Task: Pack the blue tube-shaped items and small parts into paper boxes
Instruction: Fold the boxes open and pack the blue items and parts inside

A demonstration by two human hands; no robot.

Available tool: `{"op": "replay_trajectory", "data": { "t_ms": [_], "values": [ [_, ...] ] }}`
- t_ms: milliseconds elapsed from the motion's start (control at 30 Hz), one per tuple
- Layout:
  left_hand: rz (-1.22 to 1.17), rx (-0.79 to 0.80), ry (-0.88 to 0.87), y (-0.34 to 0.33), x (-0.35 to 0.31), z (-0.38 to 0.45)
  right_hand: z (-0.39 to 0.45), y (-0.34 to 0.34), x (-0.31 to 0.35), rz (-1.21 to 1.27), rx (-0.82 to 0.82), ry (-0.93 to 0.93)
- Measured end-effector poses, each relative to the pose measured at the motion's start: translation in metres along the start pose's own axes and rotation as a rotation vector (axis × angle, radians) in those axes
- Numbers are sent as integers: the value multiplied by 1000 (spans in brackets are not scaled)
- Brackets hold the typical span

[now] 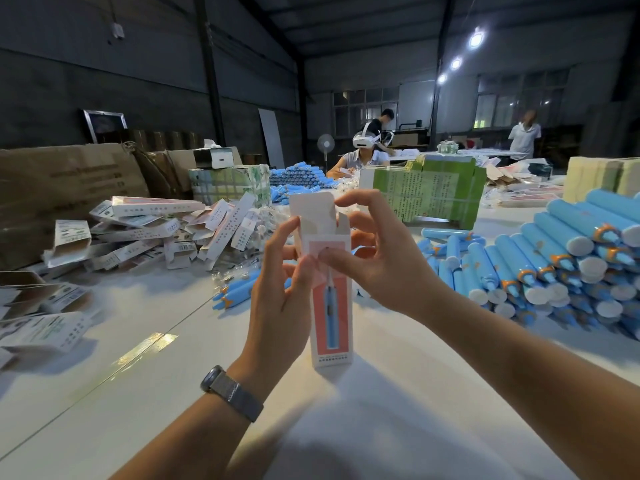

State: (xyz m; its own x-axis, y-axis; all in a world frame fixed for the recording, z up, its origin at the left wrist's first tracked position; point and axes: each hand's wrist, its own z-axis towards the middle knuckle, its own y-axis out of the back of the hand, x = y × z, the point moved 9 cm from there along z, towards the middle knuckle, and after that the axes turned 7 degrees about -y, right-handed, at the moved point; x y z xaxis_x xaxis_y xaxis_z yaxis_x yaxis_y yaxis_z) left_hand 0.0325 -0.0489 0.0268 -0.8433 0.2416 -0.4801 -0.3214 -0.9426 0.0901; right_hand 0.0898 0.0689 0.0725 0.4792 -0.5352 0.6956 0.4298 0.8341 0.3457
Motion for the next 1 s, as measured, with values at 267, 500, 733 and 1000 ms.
{"op": "replay_trajectory", "data": {
  "t_ms": [267, 500, 733, 1000],
  "values": [
    [-14, 35, 48, -2, -1, 0, 0, 5, -6, 65, -44, -39],
    [-38, 26, 68, -2, 2, -1, 0, 6, -9, 57, -41, -13],
    [-41, 32, 71, -2, 2, -1, 2, 4, -12, -25, -27, -5],
    [-91, 27, 65, -3, -2, -2, 2, 9, 9, -80, -50, 127]
  ]
}}
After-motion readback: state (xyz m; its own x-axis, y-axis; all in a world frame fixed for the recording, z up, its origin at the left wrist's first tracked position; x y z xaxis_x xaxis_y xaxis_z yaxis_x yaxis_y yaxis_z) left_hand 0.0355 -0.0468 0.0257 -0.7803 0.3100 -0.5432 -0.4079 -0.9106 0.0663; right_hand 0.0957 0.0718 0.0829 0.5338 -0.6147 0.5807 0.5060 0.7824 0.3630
